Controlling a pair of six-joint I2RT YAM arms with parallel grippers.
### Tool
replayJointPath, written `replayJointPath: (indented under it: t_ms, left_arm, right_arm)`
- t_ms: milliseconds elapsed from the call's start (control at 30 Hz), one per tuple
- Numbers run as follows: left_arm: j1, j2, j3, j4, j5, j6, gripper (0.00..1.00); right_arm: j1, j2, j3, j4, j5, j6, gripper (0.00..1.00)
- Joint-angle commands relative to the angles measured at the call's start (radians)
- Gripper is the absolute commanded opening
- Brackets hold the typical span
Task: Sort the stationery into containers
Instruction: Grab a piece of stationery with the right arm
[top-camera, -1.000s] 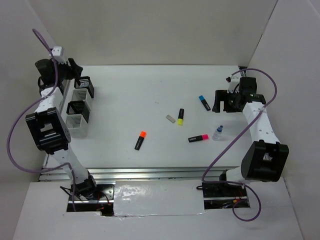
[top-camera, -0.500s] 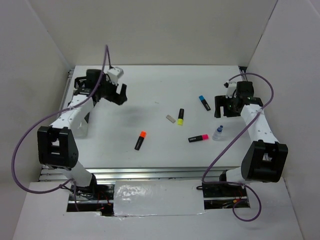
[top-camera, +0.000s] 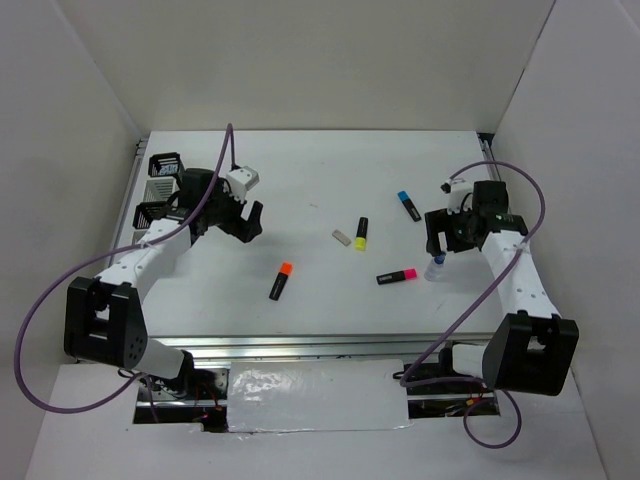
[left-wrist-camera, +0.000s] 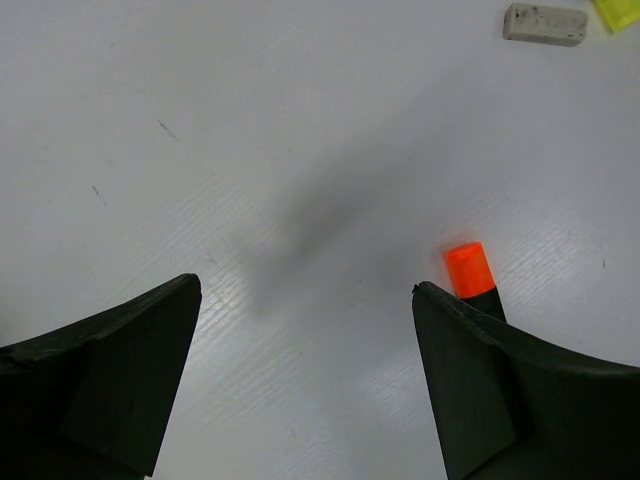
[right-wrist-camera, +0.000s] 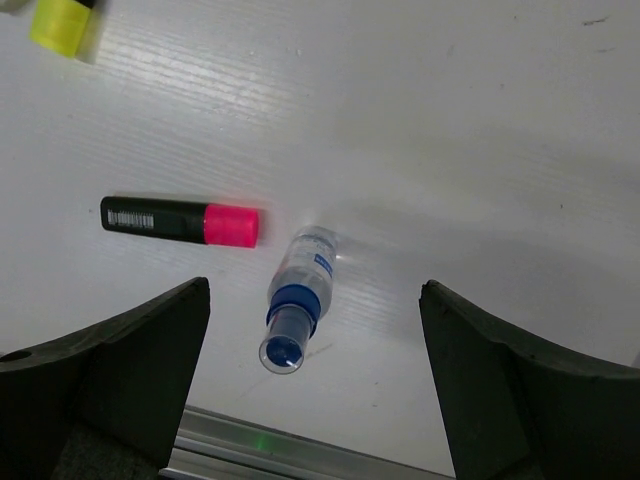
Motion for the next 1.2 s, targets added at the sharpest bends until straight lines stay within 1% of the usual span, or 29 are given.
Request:
replayJointPath:
  t_ms: [0, 67, 167, 200, 367, 400, 700, 833, 900, 967, 1100, 1133, 1167]
  left_arm:
    - [-0.006, -0.024, -0.014, 0.057, 0.052, -0.006, 0.99]
    - [-0.008, -0.022, -0.012, 0.054, 0.056, -0.005, 0.99]
    - [-0.008, -0.025, -0.011, 0.056, 0.053, 0.002, 0.99]
    - [-0.009, -0.027, -0.011, 0.054, 0.055, 0.002, 0.99]
    - [-0.006, -0.031, -0.017, 0.054, 0.053, 0.011, 0.99]
    - [-0.008, -0.031, -0.018, 0.054, 0.052, 0.011, 0.99]
    - [-0.003, -0.033, -0.025, 0.063, 0.05, 0.011, 0.99]
    - [0.005, -0.034, -0.025, 0.069, 0.052, 0.012, 0.99]
    - [0.008, -0.033, -0.025, 0.069, 0.053, 0.009, 0.99]
    - [0.011, -0.028, -0.025, 0.072, 0.059, 0.006, 0.99]
    - [0.02, -0.022, -0.022, 0.082, 0.071, -0.003, 0.99]
    - [0.023, -0.019, -0.022, 0.083, 0.076, -0.006, 0.99]
    - [0.026, -0.019, -0.022, 0.088, 0.087, -0.012, 0.99]
  right_arm:
    - [0.009, -0.046, -0.03, -0.011, -0.023, -0.034, 0.92]
    - [0.009, -0.056, -0.053, 0.0, -0.01, -0.031, 0.91]
    - [0.012, -0.06, -0.07, 0.009, 0.0, -0.028, 0.84]
    - [0.012, -0.062, -0.073, 0.011, 0.001, -0.03, 0.81]
    - [0.016, -0.073, -0.094, 0.019, 0.0, -0.031, 0.72]
    - [0.019, -0.074, -0.096, 0.017, -0.003, -0.03, 0.69]
    - [0.045, -0.066, -0.106, 0.026, 0.003, -0.025, 0.57]
    - [0.05, -0.06, -0.103, 0.026, 0.004, -0.025, 0.48]
    - [0.052, -0.056, -0.1, 0.019, 0.003, -0.025, 0.46]
    - [0.052, -0.054, -0.099, 0.01, 0.0, -0.028, 0.41]
    - [0.053, -0.056, -0.088, 0.0, -0.005, -0.031, 0.28]
    - [0.056, -0.056, -0.085, -0.003, -0.007, -0.033, 0.2]
    - [0.056, -0.051, -0.076, -0.007, -0.01, -0.033, 0.1]
